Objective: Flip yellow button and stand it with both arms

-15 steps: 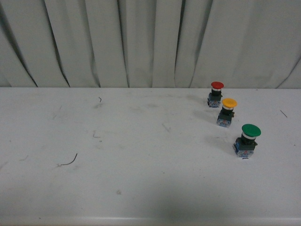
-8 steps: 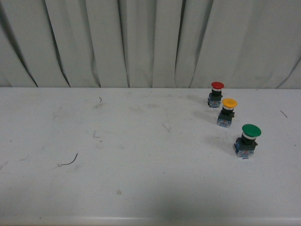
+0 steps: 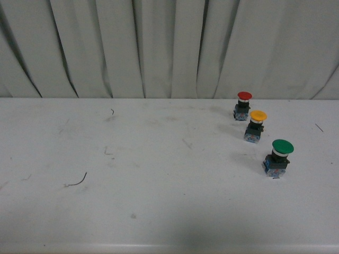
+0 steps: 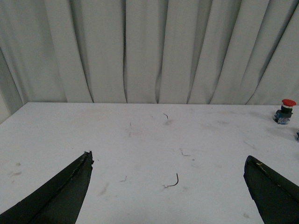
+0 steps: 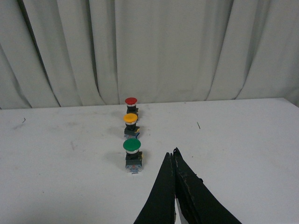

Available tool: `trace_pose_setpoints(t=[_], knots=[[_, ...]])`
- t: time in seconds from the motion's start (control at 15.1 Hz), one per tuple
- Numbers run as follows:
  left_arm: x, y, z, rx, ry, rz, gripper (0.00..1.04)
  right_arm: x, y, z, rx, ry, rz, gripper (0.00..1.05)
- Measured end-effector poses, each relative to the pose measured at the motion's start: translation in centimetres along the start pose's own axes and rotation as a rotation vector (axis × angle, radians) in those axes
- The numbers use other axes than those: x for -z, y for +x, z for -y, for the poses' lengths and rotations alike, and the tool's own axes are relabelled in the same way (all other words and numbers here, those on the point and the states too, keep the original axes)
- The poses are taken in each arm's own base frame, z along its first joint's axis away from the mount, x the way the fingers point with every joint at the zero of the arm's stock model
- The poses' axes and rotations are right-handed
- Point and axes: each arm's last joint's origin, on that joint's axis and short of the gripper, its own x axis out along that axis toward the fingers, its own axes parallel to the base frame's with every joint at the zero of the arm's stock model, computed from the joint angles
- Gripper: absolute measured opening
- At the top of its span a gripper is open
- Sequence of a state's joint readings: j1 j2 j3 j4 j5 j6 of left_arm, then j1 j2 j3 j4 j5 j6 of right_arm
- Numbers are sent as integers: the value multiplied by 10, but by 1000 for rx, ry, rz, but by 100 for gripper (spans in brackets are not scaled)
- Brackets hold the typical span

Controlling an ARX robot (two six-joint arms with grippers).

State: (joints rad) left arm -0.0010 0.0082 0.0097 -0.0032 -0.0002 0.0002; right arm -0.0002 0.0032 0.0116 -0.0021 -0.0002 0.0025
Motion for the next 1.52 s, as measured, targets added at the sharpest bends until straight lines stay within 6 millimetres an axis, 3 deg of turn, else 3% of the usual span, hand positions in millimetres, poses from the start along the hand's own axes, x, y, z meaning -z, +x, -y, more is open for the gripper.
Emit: trace_pose_setpoints(t=[0.46,0.53,0.59,0.73,0.86,1.52], knots=[[0,0,0,0,0,0,98,0,0,0,0,0,-2,4],[0,0,0,0,0,0,98,0,0,0,0,0,-2,29],[0,0,0,0,0,0,98,0,0,0,0,0,-2,62],[0,0,0,0,0,0,98,0,0,0,0,0,-2,85],[0,0,0,0,0,0,98,0,0,0,0,0,-2,100],[0,0,0,0,0,0,98,0,0,0,0,0,-2,98]])
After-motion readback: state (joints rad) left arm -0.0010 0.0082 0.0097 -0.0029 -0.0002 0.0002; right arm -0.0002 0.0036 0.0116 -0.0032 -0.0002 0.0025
